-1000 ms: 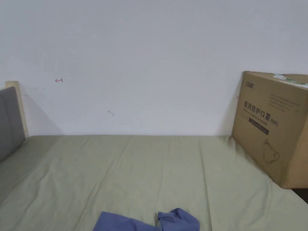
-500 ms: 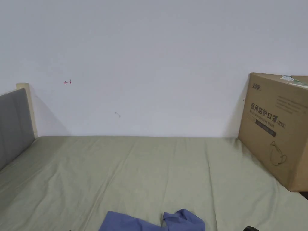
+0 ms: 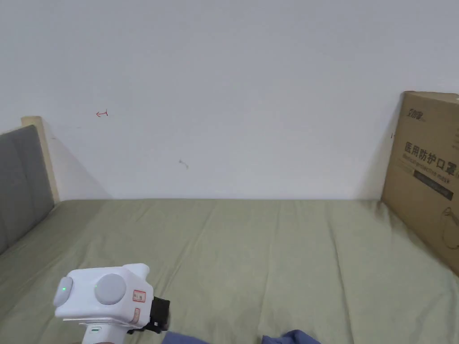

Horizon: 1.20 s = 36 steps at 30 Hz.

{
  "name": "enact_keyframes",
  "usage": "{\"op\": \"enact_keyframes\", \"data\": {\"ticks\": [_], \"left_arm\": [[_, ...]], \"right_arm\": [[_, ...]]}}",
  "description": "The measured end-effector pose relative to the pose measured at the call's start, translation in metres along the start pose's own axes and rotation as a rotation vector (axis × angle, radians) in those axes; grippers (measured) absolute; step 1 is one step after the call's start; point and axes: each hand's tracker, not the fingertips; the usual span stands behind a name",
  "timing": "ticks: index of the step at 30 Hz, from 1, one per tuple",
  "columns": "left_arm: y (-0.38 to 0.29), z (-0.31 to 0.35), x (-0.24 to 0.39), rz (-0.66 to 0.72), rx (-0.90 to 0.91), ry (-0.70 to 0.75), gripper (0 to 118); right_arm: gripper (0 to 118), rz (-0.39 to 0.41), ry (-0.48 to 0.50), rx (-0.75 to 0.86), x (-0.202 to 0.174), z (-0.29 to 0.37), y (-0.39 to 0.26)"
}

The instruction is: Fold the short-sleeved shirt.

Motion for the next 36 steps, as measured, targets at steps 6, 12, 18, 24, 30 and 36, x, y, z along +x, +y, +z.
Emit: {"op": "enact_keyframes", "data": {"ticks": [6,12,18,24,30,36], "left_arm": [[-0.002,-0.094,-0.009,0.005,-0.161,-0.002,96],[-0.023,-0.137,0.0,-0.03,-0.158,0.045,103],[-0.049,-0.089,0.026,-0.153,-0.004,0.103,3],[-0.083,-0.047,0.008,-0.085,0.067,-0.034,2],[-0.11,-0.004,-0.03,0.007,0.087,-0.065,2],[-0.126,0.007,-0.044,0.058,0.057,-0.065,2]], "right_arm": [[0,-0.075,-0.006,-0.091,0.025,-0.029,-0.011],[0,-0.096,-0.027,-0.134,0.041,-0.041,-0.02],[0,-0.122,-0.037,-0.142,0.052,-0.051,-0.019],[0,-0.21,0.078,-0.221,0.082,-0.131,0.05],[118,-0.132,-0.017,-0.688,0.107,-0.289,0.078],[117,-0.133,-0.219,-0.919,0.127,-0.388,0.027]]}}
